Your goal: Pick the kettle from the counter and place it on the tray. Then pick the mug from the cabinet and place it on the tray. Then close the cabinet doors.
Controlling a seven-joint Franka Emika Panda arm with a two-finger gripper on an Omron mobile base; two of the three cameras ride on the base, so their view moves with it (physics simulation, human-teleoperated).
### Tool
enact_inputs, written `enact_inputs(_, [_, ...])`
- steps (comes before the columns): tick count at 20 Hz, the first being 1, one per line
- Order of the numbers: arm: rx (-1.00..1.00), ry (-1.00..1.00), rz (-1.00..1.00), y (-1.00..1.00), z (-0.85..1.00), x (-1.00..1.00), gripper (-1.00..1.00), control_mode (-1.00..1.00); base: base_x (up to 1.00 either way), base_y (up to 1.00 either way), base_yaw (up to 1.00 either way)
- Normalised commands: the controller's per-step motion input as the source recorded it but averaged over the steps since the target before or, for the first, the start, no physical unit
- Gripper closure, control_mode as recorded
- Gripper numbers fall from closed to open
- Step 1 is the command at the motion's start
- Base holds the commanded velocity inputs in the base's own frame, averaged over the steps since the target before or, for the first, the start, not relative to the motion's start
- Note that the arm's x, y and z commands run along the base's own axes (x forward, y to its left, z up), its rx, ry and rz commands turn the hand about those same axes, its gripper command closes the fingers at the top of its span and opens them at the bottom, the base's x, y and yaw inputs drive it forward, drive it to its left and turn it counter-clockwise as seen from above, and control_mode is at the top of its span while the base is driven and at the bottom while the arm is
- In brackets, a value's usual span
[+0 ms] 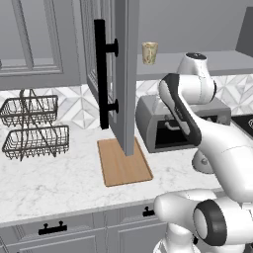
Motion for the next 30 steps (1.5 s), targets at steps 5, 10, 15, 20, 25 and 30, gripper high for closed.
enact_inputs(5, [0.00, 0.00, 0.00, 0.00, -0.05, -0.08, -1.00, -1.00, 0.00, 0.00, 0.00])
enact_inputs(10, [-0.08, -0.08, 0.00, -0.29, -0.40, -0.40, -1.00, -1.00, 0.00, 0.00, 0.00])
enact_inputs(15, [-0.05, -0.01, -0.15, -0.49, -0.49, -0.39, -1.00, -1.00, 0.00, 0.00, 0.00])
enact_inputs(20, [0.11, 0.00, -0.48, -0.61, -0.24, -0.01, -1.00, -1.00, 0.00, 0.00, 0.00])
enact_inputs(25, [0.14, 0.00, -0.38, -0.78, -0.29, 0.17, -1.00, -1.00, 0.00, 0.00, 0.00])
enact_inputs(30, [0.03, 0.02, -0.32, -0.72, -0.35, 0.37, -1.00, -1.00, 0.00, 0.00, 0.00])
